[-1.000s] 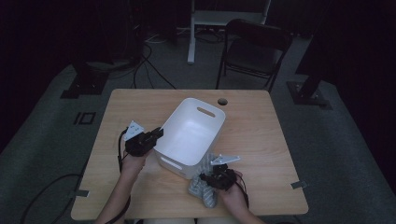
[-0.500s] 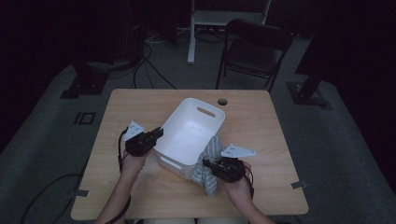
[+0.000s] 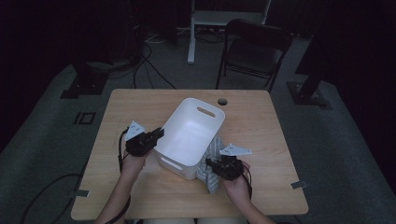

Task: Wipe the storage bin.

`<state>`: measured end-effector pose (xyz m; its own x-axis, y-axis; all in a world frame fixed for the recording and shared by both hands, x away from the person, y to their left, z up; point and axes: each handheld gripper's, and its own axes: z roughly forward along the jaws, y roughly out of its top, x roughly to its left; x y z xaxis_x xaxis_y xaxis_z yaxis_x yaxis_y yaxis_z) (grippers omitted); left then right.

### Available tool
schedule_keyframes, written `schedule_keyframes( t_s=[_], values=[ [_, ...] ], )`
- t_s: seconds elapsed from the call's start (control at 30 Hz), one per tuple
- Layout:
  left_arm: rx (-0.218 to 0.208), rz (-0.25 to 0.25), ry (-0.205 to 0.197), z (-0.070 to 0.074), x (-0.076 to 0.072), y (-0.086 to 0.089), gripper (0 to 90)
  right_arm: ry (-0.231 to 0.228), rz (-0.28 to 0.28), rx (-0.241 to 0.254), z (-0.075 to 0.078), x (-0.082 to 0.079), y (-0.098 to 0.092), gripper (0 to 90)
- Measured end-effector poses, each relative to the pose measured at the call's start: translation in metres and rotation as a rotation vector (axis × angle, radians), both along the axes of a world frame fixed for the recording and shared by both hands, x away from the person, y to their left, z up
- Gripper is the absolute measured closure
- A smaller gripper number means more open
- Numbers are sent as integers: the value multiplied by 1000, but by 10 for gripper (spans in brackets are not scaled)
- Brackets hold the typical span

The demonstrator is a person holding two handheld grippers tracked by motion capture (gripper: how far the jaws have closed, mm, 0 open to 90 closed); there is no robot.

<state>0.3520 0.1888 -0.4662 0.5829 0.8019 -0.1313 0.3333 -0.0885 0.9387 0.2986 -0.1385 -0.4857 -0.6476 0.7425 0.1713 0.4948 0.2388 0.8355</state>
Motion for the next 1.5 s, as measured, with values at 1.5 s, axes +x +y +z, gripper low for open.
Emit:
schedule_keyframes(
  t_s=[1.5],
  values=[
    [15,-1,-10,0,-1,-1,813,-9,-87,16,7,24,-11,773]
  ],
)
